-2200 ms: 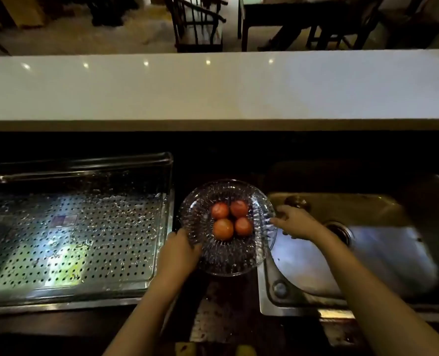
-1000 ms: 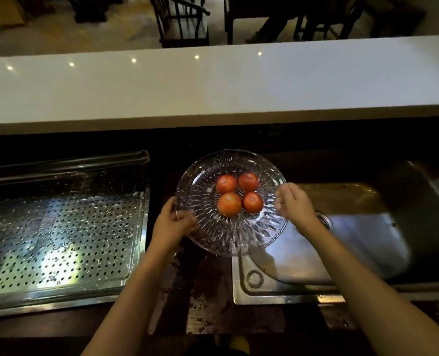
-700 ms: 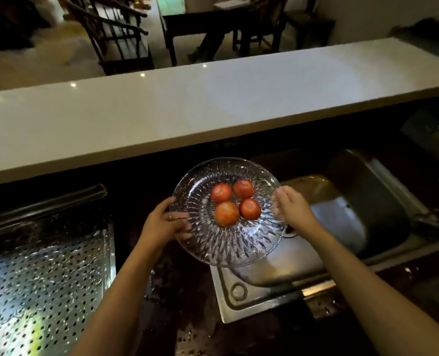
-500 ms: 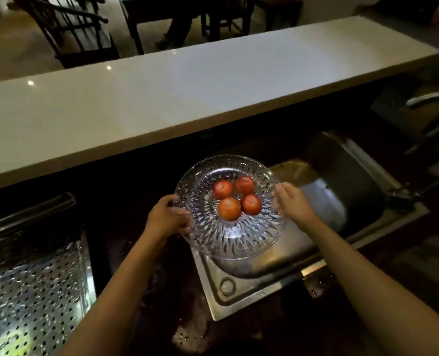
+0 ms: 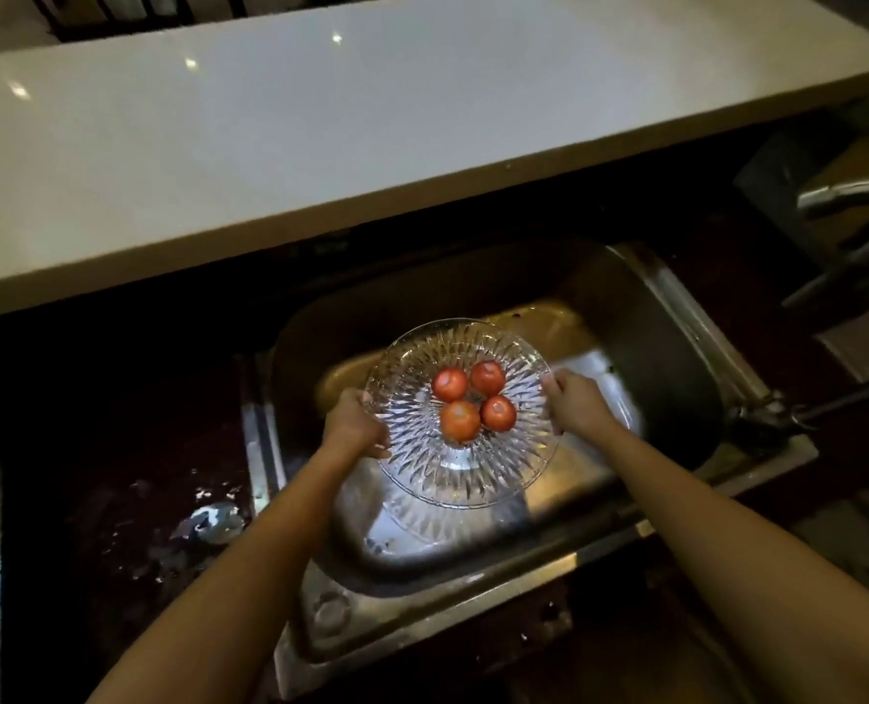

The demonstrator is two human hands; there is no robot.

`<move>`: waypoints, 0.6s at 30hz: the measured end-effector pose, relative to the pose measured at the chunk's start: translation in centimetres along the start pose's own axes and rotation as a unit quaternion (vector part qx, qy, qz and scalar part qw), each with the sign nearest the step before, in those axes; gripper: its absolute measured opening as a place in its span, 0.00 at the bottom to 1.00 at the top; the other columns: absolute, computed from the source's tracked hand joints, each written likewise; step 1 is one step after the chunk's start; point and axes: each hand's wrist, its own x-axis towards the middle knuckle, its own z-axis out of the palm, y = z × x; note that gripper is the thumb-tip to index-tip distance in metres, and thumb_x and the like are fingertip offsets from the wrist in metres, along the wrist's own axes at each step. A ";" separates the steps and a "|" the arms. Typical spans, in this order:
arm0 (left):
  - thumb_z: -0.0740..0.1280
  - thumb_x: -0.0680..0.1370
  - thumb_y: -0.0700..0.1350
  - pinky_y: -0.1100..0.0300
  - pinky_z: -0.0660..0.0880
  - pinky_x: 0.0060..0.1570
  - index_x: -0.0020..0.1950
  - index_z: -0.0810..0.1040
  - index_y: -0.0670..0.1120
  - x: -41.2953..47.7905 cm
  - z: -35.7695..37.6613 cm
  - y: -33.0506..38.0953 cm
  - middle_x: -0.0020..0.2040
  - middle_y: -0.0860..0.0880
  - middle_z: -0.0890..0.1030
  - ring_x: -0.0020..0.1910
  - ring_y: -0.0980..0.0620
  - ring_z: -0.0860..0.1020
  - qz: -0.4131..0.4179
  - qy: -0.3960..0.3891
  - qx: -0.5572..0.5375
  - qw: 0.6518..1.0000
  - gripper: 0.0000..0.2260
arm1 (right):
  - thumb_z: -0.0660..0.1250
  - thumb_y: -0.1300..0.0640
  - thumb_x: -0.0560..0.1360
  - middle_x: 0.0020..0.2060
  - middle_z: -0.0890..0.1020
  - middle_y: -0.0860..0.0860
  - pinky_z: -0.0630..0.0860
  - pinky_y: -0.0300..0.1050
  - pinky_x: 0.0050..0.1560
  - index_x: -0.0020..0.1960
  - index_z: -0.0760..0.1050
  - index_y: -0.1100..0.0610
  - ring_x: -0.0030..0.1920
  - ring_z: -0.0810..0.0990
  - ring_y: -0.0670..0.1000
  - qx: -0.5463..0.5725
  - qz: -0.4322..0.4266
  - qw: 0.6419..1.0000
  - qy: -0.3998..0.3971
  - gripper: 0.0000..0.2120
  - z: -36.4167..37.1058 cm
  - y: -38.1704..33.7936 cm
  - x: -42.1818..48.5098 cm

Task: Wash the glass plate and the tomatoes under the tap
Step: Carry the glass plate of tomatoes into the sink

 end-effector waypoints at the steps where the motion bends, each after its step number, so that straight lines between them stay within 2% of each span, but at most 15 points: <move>1: 0.67 0.68 0.26 0.47 0.82 0.35 0.61 0.68 0.42 0.6 1.1 -0.3 0.52 0.36 0.77 0.39 0.37 0.81 -0.004 0.012 0.008 1.000 0.24 | 0.54 0.55 0.81 0.33 0.79 0.58 0.71 0.41 0.28 0.47 0.72 0.62 0.25 0.74 0.51 -0.006 0.008 1.000 -0.009 0.13 0.0 0.7 1.0; 3: 0.67 0.68 0.27 0.41 0.80 0.43 0.60 0.69 0.42 1.7 3.1 -1.0 0.52 0.35 0.78 0.43 0.36 0.82 -0.019 0.033 0.012 0.999 0.23 | 0.55 0.56 0.81 0.37 0.79 0.61 0.75 0.45 0.32 0.52 0.73 0.65 0.31 0.77 0.56 -0.028 0.023 0.999 -0.032 0.13 0.1 2.2 2.8; 4: 0.67 0.69 0.28 0.41 0.80 0.44 0.60 0.69 0.42 2.2 4.1 -1.3 0.52 0.36 0.78 0.42 0.36 0.82 -0.026 0.041 0.015 0.999 0.22 | 0.55 0.56 0.81 0.41 0.80 0.62 0.76 0.48 0.39 0.54 0.73 0.65 0.38 0.80 0.58 -0.049 0.033 0.997 -0.043 0.14 0.3 2.9 3.7; 6: 0.68 0.69 0.30 0.43 0.80 0.47 0.60 0.69 0.42 3.2 5.9 -1.9 0.52 0.36 0.79 0.44 0.38 0.81 -0.031 0.055 0.044 0.997 0.21 | 0.54 0.56 0.80 0.50 0.79 0.63 0.74 0.50 0.50 0.57 0.73 0.65 0.51 0.79 0.62 -0.104 0.050 0.992 -0.055 0.14 0.8 4.4 5.2; 7: 0.69 0.69 0.31 0.46 0.79 0.49 0.60 0.69 0.42 3.7 6.7 -2.2 0.53 0.37 0.79 0.47 0.38 0.80 -0.031 0.063 0.070 0.995 0.21 | 0.54 0.56 0.80 0.52 0.79 0.63 0.73 0.49 0.51 0.57 0.73 0.64 0.54 0.78 0.62 -0.122 0.054 0.989 -0.057 0.15 1.0 5.1 5.8; 9: 0.69 0.69 0.32 0.48 0.77 0.51 0.60 0.69 0.40 4.5 8.0 -2.8 0.54 0.37 0.79 0.52 0.38 0.78 -0.036 0.068 0.110 0.991 0.21 | 0.53 0.57 0.80 0.54 0.78 0.63 0.72 0.47 0.51 0.57 0.73 0.64 0.55 0.77 0.62 -0.149 0.055 0.985 -0.063 0.15 1.5 6.4 6.7; 13: 0.70 0.70 0.36 0.52 0.71 0.55 0.61 0.70 0.38 6.0 10.0 -3.9 0.58 0.38 0.78 0.59 0.39 0.75 -0.047 0.054 0.171 0.983 0.20 | 0.51 0.58 0.81 0.57 0.77 0.63 0.73 0.49 0.56 0.59 0.73 0.65 0.58 0.75 0.62 -0.172 0.049 0.981 -0.082 0.17 2.1 8.2 8.1; 18: 0.70 0.71 0.38 0.54 0.72 0.54 0.60 0.74 0.38 7.1 11.6 -3.9 0.59 0.36 0.78 0.58 0.40 0.76 -0.028 0.052 0.224 0.973 0.19 | 0.51 0.52 0.81 0.57 0.77 0.66 0.72 0.50 0.55 0.57 0.71 0.65 0.57 0.75 0.64 -0.206 0.076 0.972 -0.078 0.18 2.5 9.5 9.4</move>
